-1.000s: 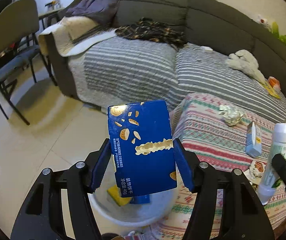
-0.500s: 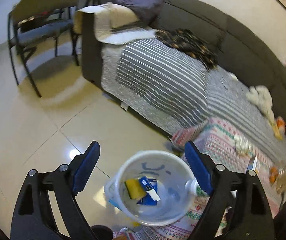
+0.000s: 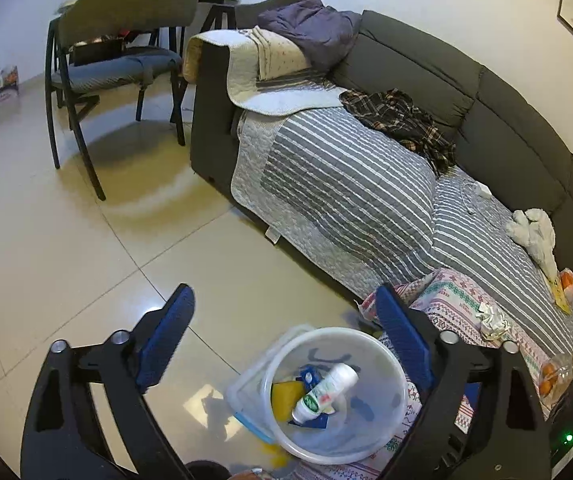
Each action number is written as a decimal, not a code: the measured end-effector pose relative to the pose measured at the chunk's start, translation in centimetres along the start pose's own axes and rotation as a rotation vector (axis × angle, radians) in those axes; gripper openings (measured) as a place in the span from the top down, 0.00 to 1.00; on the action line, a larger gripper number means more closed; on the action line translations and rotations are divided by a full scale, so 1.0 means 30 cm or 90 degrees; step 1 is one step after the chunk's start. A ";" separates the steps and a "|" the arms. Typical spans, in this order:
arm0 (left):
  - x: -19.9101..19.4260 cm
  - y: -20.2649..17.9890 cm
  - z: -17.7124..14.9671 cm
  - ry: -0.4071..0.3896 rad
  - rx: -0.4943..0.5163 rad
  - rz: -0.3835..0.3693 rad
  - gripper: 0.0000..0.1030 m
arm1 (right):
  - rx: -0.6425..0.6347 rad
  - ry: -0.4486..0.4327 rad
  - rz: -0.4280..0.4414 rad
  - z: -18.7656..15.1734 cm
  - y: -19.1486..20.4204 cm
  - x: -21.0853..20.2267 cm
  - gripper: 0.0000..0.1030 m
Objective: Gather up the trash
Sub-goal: 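Lower the white bottle into the bin and open the right gripper, then move both tools back over the table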
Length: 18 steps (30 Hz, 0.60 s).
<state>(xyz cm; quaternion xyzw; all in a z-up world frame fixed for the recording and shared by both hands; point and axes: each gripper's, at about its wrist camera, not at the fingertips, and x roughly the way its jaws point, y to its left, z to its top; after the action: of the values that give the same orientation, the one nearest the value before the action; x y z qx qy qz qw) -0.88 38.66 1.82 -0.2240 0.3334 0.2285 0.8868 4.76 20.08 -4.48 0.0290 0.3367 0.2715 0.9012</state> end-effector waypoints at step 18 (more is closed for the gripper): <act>-0.055 -0.271 -0.121 -0.096 0.143 0.068 0.07 | 0.037 -0.045 -0.205 0.040 -0.262 -0.172 0.07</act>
<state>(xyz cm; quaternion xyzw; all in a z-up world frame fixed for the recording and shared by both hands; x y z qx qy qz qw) 0.75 29.77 2.49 -0.0875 0.3004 0.2526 0.9156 5.97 10.91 -2.35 0.0102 0.3126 0.1124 0.9431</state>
